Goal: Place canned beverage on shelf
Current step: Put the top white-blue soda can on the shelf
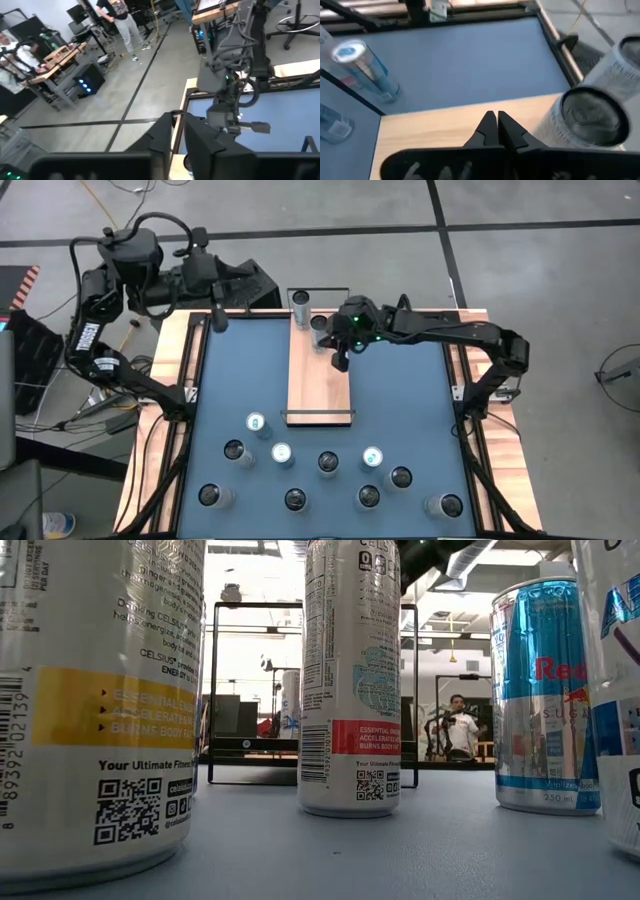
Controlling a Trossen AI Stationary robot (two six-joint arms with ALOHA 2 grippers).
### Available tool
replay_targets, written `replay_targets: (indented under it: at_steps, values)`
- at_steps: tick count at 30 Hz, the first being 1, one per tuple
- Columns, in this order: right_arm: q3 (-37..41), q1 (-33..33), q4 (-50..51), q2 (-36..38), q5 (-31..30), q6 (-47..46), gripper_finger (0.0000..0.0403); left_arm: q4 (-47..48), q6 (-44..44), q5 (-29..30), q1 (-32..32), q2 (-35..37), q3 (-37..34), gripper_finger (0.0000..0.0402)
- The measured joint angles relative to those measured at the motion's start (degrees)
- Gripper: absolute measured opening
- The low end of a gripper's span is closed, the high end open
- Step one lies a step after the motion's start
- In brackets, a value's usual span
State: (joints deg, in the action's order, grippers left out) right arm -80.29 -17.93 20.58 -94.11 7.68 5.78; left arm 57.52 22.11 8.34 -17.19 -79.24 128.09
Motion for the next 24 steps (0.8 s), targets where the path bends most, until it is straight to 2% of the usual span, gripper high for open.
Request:
replay_targets:
  at_steps: [4, 24]
  values:
    - [-0.1, 0.0, -0.6, -0.8, 0.0, 0.1, 0.0, 0.1, -0.1, 0.1, 0.0, 0.1, 0.0, 0.0004]
    - [0.0, -3.8, -3.7, -4.7, 0.1, 0.7, 0.0, 0.7, 1.2, 2.6, 0.0, 0.1, 0.0, 0.0009]
